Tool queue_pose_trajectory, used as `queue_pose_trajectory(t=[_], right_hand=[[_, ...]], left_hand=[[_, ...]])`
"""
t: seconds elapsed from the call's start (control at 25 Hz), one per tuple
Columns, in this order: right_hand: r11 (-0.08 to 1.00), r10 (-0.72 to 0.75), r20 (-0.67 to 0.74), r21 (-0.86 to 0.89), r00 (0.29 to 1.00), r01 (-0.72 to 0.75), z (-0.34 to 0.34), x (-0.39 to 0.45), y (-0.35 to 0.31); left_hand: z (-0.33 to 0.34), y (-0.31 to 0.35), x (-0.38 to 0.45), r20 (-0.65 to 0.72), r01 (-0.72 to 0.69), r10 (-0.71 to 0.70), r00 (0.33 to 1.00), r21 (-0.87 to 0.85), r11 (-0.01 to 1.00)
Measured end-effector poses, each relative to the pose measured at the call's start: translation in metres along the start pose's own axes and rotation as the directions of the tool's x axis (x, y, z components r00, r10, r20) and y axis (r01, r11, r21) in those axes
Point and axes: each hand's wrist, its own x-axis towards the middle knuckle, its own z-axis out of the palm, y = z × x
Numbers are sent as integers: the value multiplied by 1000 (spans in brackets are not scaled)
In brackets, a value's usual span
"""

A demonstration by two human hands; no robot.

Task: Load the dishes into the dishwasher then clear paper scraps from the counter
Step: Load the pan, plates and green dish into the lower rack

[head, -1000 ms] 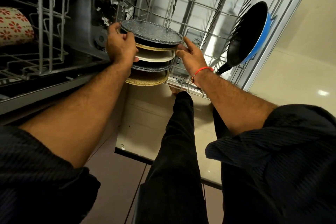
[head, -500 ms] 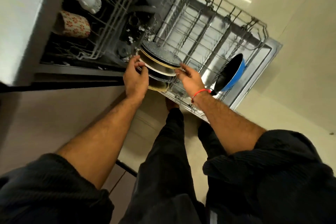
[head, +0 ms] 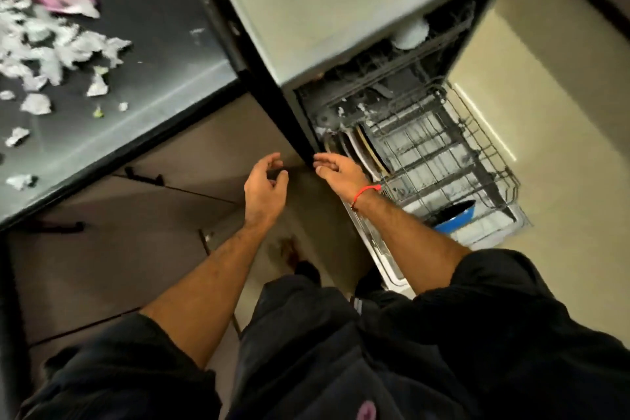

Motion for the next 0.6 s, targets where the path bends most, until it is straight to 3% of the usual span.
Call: queue_pose_trajectory(t=[0.16, 0.32, 0.6], right_hand=[[980, -136, 125, -128, 983, 152, 71, -8, -58], [927, -258, 247, -209, 934, 311, 163, -11, -109], [891, -358, 382, -131, 852, 434, 369, -22, -184]], left_hand=[[-87, -24, -16, -185, -95, 101, 978, 43, 995], [-184, -68, -26, -368, -89, 85, 926, 8, 996], [-358, -178, -53, -605, -55, 8, 796, -60, 997]])
